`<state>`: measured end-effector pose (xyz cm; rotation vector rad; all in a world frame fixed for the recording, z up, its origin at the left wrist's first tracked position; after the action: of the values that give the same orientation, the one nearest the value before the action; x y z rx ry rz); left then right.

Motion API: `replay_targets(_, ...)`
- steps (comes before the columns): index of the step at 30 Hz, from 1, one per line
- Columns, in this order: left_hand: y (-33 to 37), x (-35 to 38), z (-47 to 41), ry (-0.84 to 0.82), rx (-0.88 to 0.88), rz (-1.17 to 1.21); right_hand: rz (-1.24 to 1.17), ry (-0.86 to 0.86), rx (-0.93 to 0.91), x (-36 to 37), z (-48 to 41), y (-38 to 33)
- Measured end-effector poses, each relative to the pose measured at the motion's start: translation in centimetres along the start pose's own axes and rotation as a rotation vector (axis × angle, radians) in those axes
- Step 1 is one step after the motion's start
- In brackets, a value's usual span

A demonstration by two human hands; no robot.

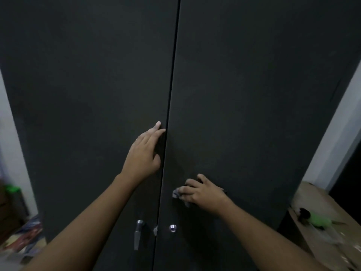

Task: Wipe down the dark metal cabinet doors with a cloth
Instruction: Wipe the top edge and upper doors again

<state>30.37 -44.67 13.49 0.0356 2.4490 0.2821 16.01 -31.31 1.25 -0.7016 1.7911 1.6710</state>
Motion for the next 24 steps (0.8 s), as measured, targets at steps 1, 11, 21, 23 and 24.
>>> replay_targets(1, -0.1, 0.2, 0.4, -0.008, -0.008, 0.013, 0.008, 0.02, -0.012, -0.3, 0.2, -0.1)
replay_targets(11, -2.0, 1.7, 3.3, -0.005, -0.083, 0.195, -0.272, 0.672, 0.509, -9.4, -3.5, 3.2)
replay_targets(21, -2.8, 1.7, 7.0, 0.008, -0.272, 0.257, -0.161, -0.108, 0.118, -2.1, -2.7, -5.4)
replay_targets(23, -2.7, 1.6, 7.6, 0.01, -0.282, 0.231, -0.268, -0.098, 0.145, -2.1, -2.3, -4.9)
replay_targets(24, -2.6, 1.6, 7.9, 0.012, -0.299, 0.234, -0.383, -0.038, 0.194, -2.0, -1.9, -4.3)
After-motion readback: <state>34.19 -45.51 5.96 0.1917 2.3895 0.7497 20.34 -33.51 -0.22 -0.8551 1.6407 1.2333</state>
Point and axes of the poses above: each hand's wrist, its own z-axis away from the middle knuckle, its own x-axis out of the palm, y = z × x, the point moved 6 cm from there along -z, towards the middle knuckle, and after that the axes turned 9 degrees about x, right-handed, at the moved point
